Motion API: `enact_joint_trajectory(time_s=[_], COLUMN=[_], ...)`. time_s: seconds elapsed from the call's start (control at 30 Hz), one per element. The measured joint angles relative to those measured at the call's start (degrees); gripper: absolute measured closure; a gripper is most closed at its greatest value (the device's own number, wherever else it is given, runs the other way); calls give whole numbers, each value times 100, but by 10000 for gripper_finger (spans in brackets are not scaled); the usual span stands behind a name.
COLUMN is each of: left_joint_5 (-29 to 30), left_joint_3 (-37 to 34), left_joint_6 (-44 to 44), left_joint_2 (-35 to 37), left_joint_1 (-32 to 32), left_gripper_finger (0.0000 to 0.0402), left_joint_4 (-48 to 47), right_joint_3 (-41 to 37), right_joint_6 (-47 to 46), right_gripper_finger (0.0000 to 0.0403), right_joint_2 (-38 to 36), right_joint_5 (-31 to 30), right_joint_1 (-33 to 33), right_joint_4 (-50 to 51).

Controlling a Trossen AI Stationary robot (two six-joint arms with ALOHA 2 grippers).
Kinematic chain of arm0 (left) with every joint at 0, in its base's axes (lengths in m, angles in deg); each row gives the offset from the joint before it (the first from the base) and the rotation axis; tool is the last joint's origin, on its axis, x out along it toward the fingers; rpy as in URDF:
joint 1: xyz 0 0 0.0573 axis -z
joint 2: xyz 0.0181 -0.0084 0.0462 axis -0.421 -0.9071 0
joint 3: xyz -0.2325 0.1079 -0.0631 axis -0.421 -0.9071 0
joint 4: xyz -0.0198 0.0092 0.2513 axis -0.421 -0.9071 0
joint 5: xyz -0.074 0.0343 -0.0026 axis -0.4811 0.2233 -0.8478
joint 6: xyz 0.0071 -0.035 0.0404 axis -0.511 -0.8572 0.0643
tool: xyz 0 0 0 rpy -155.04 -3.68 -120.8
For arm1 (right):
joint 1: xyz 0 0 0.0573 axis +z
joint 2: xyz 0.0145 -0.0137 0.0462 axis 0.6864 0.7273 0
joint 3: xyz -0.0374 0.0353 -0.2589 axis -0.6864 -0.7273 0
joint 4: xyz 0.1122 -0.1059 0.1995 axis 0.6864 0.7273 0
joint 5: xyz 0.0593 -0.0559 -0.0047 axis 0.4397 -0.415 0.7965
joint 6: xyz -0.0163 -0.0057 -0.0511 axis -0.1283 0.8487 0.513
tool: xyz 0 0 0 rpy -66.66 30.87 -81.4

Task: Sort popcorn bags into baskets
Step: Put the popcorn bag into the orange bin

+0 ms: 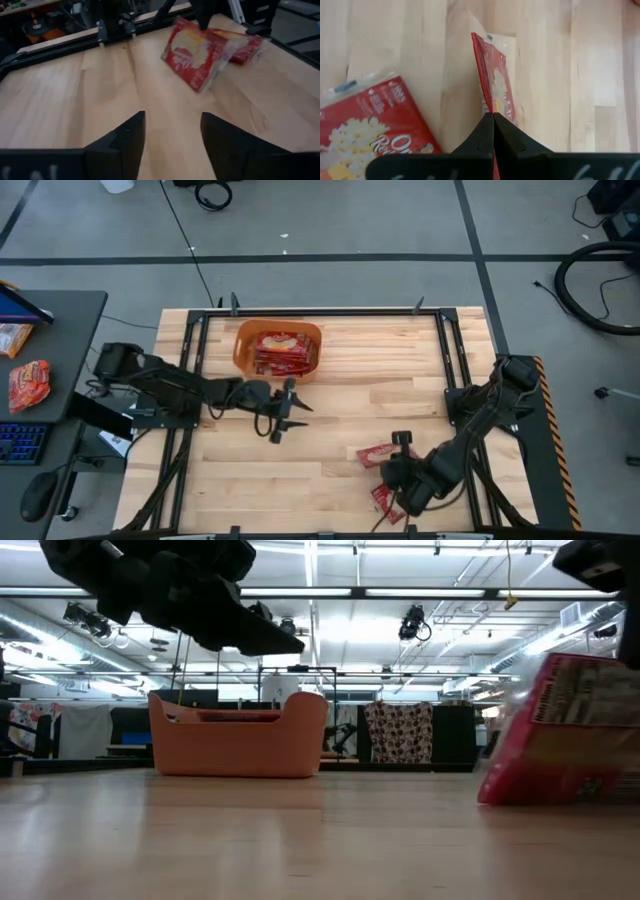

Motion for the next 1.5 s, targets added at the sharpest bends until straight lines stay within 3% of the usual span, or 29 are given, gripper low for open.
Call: enact_joint_trajectory(time_s=[0.23, 0.67, 0.97, 1.1, 1.33, 1.5], left_joint_5=[229, 226, 668, 622, 585, 587], left_joint_3=[131, 1297, 1875, 1897, 1897, 1897], left_joint_6=[-219, -94, 289, 284, 237, 214], left_joint_2=[-884, -2316, -2848, -2894, -2892, -2892], left_joint_1=[278, 480, 474, 471, 484, 480], left_gripper_finger=[154, 163, 163, 163, 163, 164], left_joint_4=[732, 745, 744, 661, 477, 452], right_joint_3=[0, 0, 4, 5, -431, -810], right_joint_6=[94, 391, 953, 1033, 697, 173], right_gripper_finger=[401, 401, 401, 399, 331, 280], right_joint_2=[-108, -108, -113, -113, -115, -115], right_joint_5=[440, 524, 561, 910, 580, 795], right_joint_1=[-586, -1367, -1616, -1661, -1381, -1257], right_joint_4=[13, -132, -838, -772, -666, -339])
